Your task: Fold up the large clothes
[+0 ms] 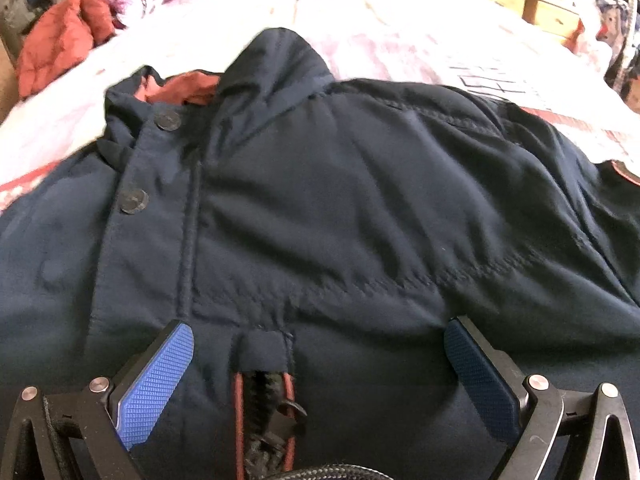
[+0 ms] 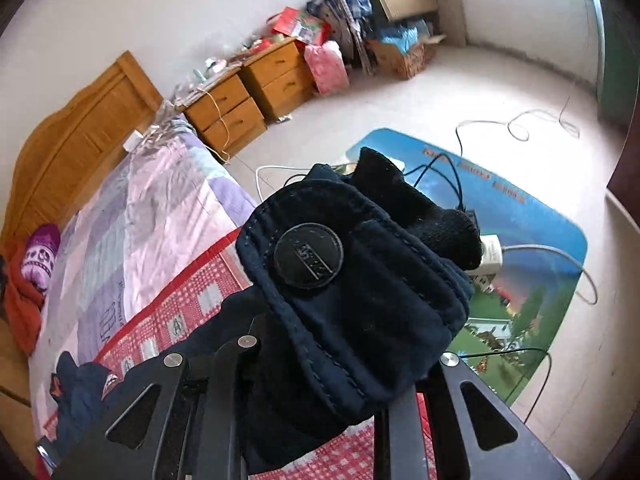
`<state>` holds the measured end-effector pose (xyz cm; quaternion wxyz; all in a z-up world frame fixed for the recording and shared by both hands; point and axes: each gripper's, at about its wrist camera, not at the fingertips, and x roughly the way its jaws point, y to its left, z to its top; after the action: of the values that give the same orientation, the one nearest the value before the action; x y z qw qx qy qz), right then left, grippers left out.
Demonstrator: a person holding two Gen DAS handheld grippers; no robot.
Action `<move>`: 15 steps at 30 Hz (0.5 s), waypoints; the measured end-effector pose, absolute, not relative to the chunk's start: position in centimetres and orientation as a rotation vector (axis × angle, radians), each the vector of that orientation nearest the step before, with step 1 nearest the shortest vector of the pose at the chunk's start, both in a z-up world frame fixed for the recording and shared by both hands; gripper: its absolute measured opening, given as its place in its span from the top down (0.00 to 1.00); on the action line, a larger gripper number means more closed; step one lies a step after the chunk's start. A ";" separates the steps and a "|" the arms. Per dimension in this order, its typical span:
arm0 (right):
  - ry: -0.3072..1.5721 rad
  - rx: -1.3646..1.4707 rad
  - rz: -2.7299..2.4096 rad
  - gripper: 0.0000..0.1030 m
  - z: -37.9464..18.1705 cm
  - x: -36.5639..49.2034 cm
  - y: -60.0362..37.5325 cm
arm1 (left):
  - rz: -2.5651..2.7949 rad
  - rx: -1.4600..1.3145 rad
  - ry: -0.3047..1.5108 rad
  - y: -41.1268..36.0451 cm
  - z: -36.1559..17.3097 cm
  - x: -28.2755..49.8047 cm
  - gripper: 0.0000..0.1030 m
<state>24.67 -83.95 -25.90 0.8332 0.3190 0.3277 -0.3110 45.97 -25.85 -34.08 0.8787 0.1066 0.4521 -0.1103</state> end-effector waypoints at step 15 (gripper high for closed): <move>0.672 0.509 -0.609 0.80 -20.8 22.8 -79.7 | -0.267 0.297 0.953 -32.7 -33.6 48.2 0.00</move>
<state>22.81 -79.74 -20.78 0.8678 0.2431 0.3212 -0.2909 48.16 -32.70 -33.64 0.8695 0.1419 0.4555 -0.1278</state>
